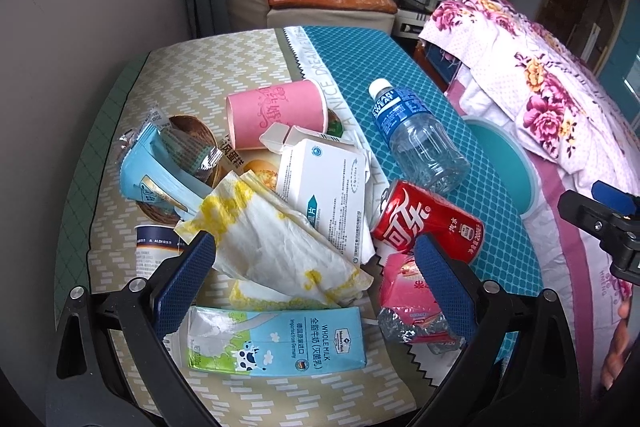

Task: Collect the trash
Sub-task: 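Grasp the white strawberry yogurt cup with the left tool while the right tool grasps the red Coca-Cola can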

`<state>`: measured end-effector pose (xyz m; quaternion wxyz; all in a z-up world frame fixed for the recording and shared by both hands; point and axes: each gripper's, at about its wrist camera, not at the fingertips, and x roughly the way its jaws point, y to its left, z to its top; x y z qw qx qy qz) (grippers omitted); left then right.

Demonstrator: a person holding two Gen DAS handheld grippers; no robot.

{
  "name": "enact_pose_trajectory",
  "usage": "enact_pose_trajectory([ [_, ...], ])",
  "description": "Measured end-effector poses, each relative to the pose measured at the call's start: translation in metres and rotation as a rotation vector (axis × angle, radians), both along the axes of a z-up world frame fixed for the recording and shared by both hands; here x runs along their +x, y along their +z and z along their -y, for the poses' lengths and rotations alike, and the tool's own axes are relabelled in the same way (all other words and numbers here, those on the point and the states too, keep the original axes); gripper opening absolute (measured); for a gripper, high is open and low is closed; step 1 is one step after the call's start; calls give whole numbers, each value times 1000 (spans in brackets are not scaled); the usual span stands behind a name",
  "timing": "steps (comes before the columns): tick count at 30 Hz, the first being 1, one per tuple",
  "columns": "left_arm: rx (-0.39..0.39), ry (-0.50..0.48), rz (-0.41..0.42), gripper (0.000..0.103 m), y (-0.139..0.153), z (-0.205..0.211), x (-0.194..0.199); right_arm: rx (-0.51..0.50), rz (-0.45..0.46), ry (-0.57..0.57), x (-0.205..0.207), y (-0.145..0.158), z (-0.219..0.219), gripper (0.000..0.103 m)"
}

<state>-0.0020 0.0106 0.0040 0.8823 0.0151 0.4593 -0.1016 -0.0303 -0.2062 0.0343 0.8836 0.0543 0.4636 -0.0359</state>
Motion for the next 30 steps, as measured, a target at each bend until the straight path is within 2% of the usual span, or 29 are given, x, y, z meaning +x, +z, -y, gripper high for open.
enact_pose_trajectory([
  [5,6,-22,-4,100,1,-8,-1,16,-23,17,1,-1,-5,97],
  [11,23,-28,-19,100,5,-40,-2,45,-76,78,10,-5,-15,97],
  [17,50,-13,-76,100,0,-81,-1,61,-157,187,23,-13,-31,97],
  [21,53,3,-140,99,-14,-104,3,57,-201,261,29,-18,-43,97],
  [23,52,7,-182,92,-23,-112,7,40,-209,297,33,-18,-49,93],
  [24,50,9,-201,85,-27,-114,8,35,-213,314,36,-18,-51,91],
  [26,44,13,-234,76,-36,-118,12,39,-229,347,42,-17,-55,78],
  [28,42,18,-254,72,-42,-121,16,45,-253,389,49,-19,-60,72],
  [30,38,23,-262,72,-46,-124,20,25,-272,430,56,-21,-68,71],
])
